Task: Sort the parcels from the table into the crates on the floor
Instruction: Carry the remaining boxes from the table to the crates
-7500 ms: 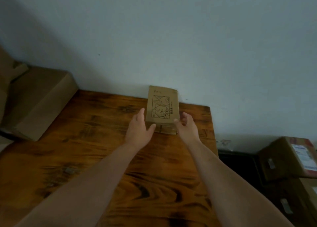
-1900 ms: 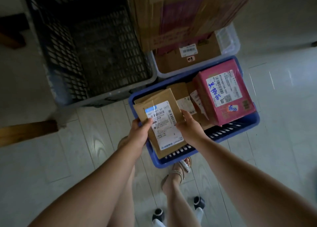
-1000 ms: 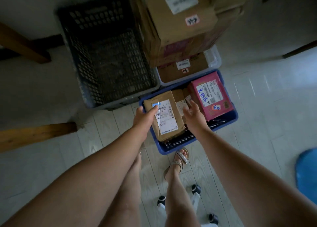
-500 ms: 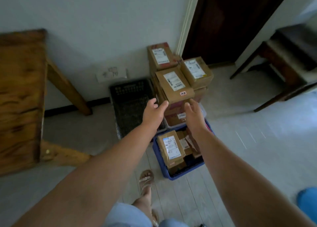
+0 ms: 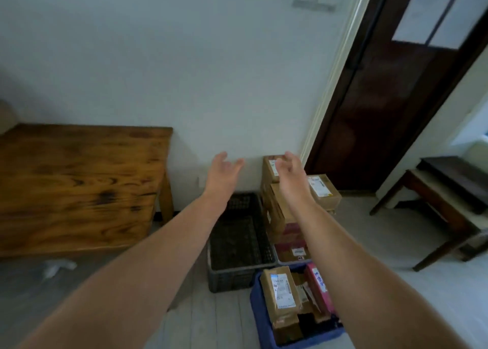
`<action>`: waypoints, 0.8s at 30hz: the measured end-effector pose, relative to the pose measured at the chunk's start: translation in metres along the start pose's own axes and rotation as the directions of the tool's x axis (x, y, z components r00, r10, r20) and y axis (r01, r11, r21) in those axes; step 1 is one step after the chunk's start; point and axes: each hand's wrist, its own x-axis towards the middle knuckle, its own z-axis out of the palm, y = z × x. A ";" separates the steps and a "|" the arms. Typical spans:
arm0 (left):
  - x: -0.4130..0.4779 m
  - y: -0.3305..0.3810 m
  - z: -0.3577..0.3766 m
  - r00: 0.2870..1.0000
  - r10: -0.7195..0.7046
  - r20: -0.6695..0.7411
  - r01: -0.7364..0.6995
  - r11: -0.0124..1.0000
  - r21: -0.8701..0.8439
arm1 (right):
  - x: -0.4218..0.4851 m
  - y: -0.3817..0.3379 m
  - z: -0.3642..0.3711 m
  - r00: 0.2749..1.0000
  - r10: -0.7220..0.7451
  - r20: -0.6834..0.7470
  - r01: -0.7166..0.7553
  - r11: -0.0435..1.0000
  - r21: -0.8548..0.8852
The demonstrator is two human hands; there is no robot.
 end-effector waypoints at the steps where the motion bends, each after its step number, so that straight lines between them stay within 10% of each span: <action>1: -0.002 0.010 -0.014 0.999 0.031 -0.025 -0.032 0.999 -0.010 | -0.002 -0.013 0.009 0.999 -0.032 0.013 0.032 0.999 0.006; 24: -0.025 0.123 -0.605 0.718 0.243 -0.652 -0.182 0.970 0.162 | -0.166 -0.303 0.499 0.738 -0.440 0.512 0.314 0.895 0.317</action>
